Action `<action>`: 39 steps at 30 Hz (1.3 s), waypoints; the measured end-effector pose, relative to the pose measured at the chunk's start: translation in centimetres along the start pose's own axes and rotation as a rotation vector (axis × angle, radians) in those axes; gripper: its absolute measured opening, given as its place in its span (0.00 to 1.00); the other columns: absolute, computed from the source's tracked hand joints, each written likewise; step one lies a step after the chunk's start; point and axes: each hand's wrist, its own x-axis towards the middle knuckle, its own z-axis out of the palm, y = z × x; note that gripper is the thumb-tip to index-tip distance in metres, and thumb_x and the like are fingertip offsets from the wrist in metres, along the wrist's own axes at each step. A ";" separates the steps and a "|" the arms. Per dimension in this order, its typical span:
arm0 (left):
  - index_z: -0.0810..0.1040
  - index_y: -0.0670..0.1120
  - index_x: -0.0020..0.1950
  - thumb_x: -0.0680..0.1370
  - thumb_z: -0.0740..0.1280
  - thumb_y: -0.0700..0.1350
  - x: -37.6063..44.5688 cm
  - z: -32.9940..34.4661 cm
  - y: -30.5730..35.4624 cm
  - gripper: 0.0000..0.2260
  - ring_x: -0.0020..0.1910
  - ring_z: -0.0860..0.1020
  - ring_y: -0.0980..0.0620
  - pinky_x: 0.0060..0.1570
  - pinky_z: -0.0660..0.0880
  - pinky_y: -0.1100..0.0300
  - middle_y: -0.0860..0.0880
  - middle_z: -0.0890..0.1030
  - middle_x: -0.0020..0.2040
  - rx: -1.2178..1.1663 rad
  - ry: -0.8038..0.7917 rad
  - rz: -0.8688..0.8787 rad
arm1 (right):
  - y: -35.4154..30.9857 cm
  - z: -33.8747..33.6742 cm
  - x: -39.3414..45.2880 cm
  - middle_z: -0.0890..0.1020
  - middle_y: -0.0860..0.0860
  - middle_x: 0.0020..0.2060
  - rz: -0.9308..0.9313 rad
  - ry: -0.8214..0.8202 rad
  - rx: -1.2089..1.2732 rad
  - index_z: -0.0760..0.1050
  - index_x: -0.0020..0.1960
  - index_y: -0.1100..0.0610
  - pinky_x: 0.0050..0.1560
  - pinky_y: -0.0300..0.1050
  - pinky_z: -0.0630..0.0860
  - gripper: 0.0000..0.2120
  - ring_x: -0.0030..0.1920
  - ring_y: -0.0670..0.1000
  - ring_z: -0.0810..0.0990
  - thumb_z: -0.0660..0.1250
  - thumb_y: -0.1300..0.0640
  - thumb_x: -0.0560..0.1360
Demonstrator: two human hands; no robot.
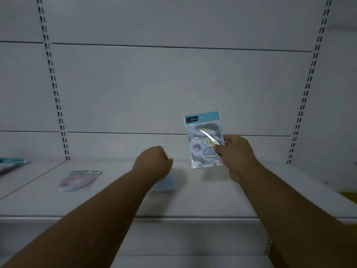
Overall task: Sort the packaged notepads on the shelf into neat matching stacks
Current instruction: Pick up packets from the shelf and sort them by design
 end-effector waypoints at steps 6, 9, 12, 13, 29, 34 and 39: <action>0.78 0.40 0.51 0.80 0.64 0.45 1.7 2.6 7.9 0.08 0.36 0.81 0.50 0.35 0.76 0.60 0.44 0.84 0.44 -0.859 -0.236 -0.113 | 1.1 -3.9 0.2 0.84 0.57 0.38 0.108 -0.054 -0.143 0.79 0.39 0.57 0.35 0.44 0.80 0.08 0.36 0.54 0.84 0.69 0.68 0.73; 0.79 0.38 0.51 0.79 0.67 0.43 2.5 5.2 9.8 0.08 0.40 0.83 0.47 0.36 0.77 0.60 0.41 0.85 0.45 -0.816 -0.307 -0.160 | 2.6 -5.8 0.9 0.84 0.59 0.40 0.151 -0.038 -0.353 0.79 0.43 0.61 0.39 0.47 0.81 0.01 0.36 0.54 0.84 0.70 0.64 0.73; 0.79 0.37 0.50 0.75 0.69 0.41 3.3 7.9 10.8 0.08 0.41 0.85 0.44 0.34 0.77 0.59 0.40 0.86 0.43 -0.679 -0.374 -0.182 | 4.5 -6.6 1.7 0.84 0.59 0.41 0.175 -0.070 -0.639 0.79 0.47 0.63 0.42 0.48 0.83 0.08 0.40 0.56 0.85 0.72 0.60 0.71; 0.79 0.36 0.50 0.74 0.70 0.40 3.5 8.7 11.1 0.09 0.41 0.85 0.44 0.32 0.77 0.60 0.40 0.85 0.42 -0.622 -0.398 -0.174 | 5.0 -6.6 1.8 0.84 0.59 0.43 0.174 -0.101 -0.743 0.78 0.49 0.63 0.41 0.46 0.82 0.10 0.43 0.57 0.85 0.72 0.59 0.71; 0.77 0.46 0.59 0.78 0.65 0.52 1.3 6.5 7.3 0.14 0.53 0.77 0.48 0.52 0.74 0.57 0.48 0.80 0.56 0.081 -0.097 0.201 | -0.9 -1.4 -0.5 0.74 0.56 0.60 -0.357 -0.091 -1.089 0.71 0.66 0.56 0.56 0.49 0.73 0.19 0.59 0.56 0.74 0.64 0.50 0.78; 0.77 0.50 0.60 0.77 0.63 0.56 -1.4 -0.8 -1.1 0.15 0.53 0.78 0.50 0.56 0.76 0.54 0.50 0.80 0.55 0.077 0.059 0.211 | -7.5 7.2 -4.6 0.74 0.55 0.60 -0.586 -0.155 -0.981 0.70 0.66 0.55 0.59 0.51 0.73 0.19 0.60 0.56 0.73 0.64 0.50 0.78; 0.77 0.51 0.59 0.77 0.64 0.56 -6.4 -9.3 -14.6 0.14 0.51 0.79 0.52 0.55 0.77 0.55 0.51 0.80 0.53 0.147 0.162 0.083 | -13.3 20.1 -11.4 0.75 0.55 0.60 -0.760 -0.269 -0.859 0.69 0.67 0.55 0.59 0.50 0.74 0.20 0.59 0.55 0.74 0.63 0.49 0.78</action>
